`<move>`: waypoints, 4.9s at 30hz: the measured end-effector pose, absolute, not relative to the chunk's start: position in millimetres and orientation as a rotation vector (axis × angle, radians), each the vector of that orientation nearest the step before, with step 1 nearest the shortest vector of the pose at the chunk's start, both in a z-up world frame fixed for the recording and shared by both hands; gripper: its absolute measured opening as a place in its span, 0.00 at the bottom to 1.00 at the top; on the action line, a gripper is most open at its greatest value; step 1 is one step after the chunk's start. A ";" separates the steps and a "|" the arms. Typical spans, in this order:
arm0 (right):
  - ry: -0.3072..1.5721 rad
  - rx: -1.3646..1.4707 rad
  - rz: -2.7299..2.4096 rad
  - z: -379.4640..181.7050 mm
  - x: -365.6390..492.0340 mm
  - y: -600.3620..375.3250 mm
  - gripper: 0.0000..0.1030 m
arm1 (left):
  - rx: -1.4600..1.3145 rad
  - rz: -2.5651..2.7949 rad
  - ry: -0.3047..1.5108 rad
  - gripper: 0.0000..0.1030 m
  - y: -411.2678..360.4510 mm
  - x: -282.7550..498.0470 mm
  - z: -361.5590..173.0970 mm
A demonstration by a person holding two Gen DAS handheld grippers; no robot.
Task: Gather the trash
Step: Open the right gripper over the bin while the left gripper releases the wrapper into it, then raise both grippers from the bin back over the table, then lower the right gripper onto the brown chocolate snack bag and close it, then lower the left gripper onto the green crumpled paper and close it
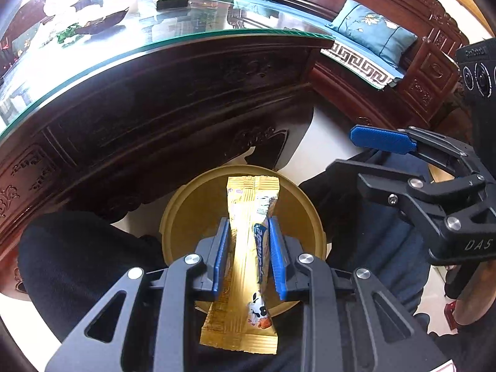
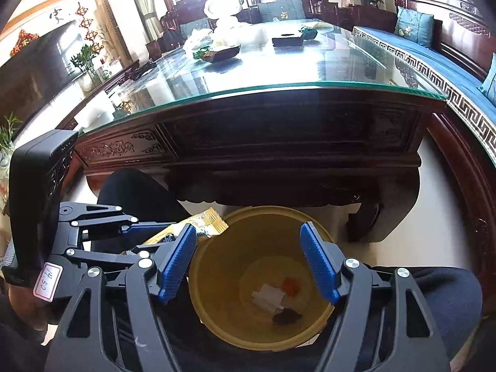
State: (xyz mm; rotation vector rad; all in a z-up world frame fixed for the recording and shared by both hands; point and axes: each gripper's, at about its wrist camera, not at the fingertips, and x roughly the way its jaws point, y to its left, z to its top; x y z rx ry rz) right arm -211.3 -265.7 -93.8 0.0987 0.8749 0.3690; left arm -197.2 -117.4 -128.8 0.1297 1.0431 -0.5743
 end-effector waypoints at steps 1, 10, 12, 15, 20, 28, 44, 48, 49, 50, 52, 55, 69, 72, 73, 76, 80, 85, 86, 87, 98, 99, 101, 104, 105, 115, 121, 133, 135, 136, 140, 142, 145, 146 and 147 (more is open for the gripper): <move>0.873 0.100 0.368 -93.5 -211.0 -266.5 0.66 | 0.132 -0.578 1.043 0.25 -117.4 -197.4 -129.3; 0.874 0.106 0.365 -94.3 -208.8 -269.0 0.66 | 0.165 -0.614 1.027 0.43 -127.5 -201.9 -126.0; 0.875 0.110 0.372 -94.4 -208.7 -268.9 0.66 | 0.168 -0.618 1.023 0.43 -128.1 -201.8 -124.8; 0.867 0.116 0.382 -93.4 -208.5 -268.8 0.75 | 0.160 -0.616 1.024 0.44 -127.5 -202.2 -124.0; 0.829 0.121 0.375 -87.8 -208.0 -268.7 0.89 | 0.154 -0.610 1.018 0.44 -125.2 -200.5 -122.3; 0.790 0.200 0.231 -76.4 -196.2 -278.4 0.92 | 0.119 -0.594 0.990 0.44 -114.9 -193.1 -111.1; 0.621 0.164 0.378 -26.4 -127.4 -246.4 0.92 | 0.027 -0.433 0.846 0.54 -59.9 -120.0 -51.3; 0.628 0.123 0.365 -6.5 -92.4 -227.2 0.92 | 0.023 -0.345 0.782 0.62 -44.2 -88.3 -33.9; 0.639 0.108 0.370 -2.2 -81.5 -221.1 0.92 | 0.016 -0.325 0.765 0.63 -39.5 -79.4 -29.3; 0.643 0.098 0.386 1.8 -69.9 -214.9 0.92 | 0.005 -0.302 0.746 0.67 -32.4 -66.9 -24.0; 0.646 0.091 0.367 7.4 -49.7 -207.2 0.92 | -0.010 -0.269 0.728 0.71 -23.5 -48.3 -18.2; 0.635 0.072 0.347 11.4 -27.1 -196.1 0.92 | -0.025 -0.230 0.714 0.78 -12.8 -20.6 -11.8; 0.674 0.096 0.484 -1.4 63.0 -149.5 0.92 | -0.013 -0.005 0.744 0.96 36.9 44.5 -19.9; 0.709 0.105 0.464 -5.8 84.4 -144.0 0.92 | -0.049 -0.021 0.726 0.96 50.5 48.1 -20.2; 0.718 0.103 0.459 -7.3 89.6 -142.7 0.92 | -0.056 -0.021 0.719 0.96 54.7 49.2 -20.1; 0.747 0.089 0.446 -13.3 104.6 -134.8 0.92 | -0.056 -0.034 0.729 0.96 61.5 56.6 -22.2; 0.769 0.058 0.431 -21.0 116.4 -125.9 0.92 | -0.037 -0.066 0.733 0.96 59.7 63.5 -24.6; 0.798 0.021 0.408 -28.6 124.7 -115.8 0.92 | -0.122 -0.123 0.745 0.96 65.7 73.3 -30.6; 0.799 0.018 0.399 -29.3 125.8 -114.9 0.92 | -0.130 -0.124 0.739 0.96 66.8 75.3 -31.1; 0.803 0.016 0.388 -29.8 126.9 -114.3 0.92 | -0.124 -0.130 0.735 0.96 66.2 76.9 -31.1; 0.838 -0.060 0.363 -41.4 135.5 -107.5 0.91 | -0.145 -0.229 0.798 0.96 71.5 105.3 -37.9; 0.840 -0.077 0.366 -42.6 136.5 -105.4 0.90 | -0.155 -0.238 0.803 0.96 72.9 107.7 -38.7; 0.843 -0.099 0.366 -44.3 138.0 -101.6 0.86 | -0.142 -0.238 0.799 0.96 72.8 109.1 -39.4; 0.852 -0.118 0.372 -47.3 141.6 -97.4 0.76 | -0.096 -0.225 0.796 0.96 68.6 111.5 -39.6; 0.850 -0.118 0.368 -47.5 142.6 -97.6 0.76 | -0.087 -0.224 0.795 0.96 68.2 111.9 -39.6; 0.820 -0.129 0.410 -49.1 138.8 -100.7 0.49 | -0.069 -0.259 0.810 0.96 62.1 130.1 -40.6; 0.791 -0.110 0.441 -45.6 136.3 -105.5 0.33 | -0.076 -0.265 0.819 0.96 59.9 137.8 -42.6; 0.784 -0.047 0.425 -43.3 137.1 -119.6 0.75 | -0.120 -0.272 0.825 0.96 67.7 139.7 -44.6; 0.777 -0.034 0.456 -40.8 136.2 -120.9 0.78 | -0.124 -0.266 0.823 0.96 71.8 138.3 -42.5; 0.775 -0.038 0.472 -39.3 135.0 -119.9 0.82 | -0.120 -0.257 0.818 0.96 74.1 136.8 -40.6; 0.756 -0.127 0.499 -37.1 126.7 -105.7 0.88 | -0.103 -0.256 0.805 0.96 80.2 130.1 -33.3; 0.754 -0.190 0.489 -41.0 125.1 -95.1 0.89 | -0.099 -0.255 0.801 0.96 81.3 128.6 -31.2; 0.791 -0.220 0.470 -48.9 130.0 -86.7 0.89 | -0.090 -0.255 0.806 0.96 80.1 129.0 -31.5; 0.800 -0.223 0.464 -50.3 131.6 -85.7 0.88 | -0.087 -0.254 0.809 0.96 79.0 129.6 -32.0; 0.804 -0.231 0.454 -51.4 132.8 -84.1 0.87 | -0.087 -0.256 0.811 0.96 78.3 129.8 -32.4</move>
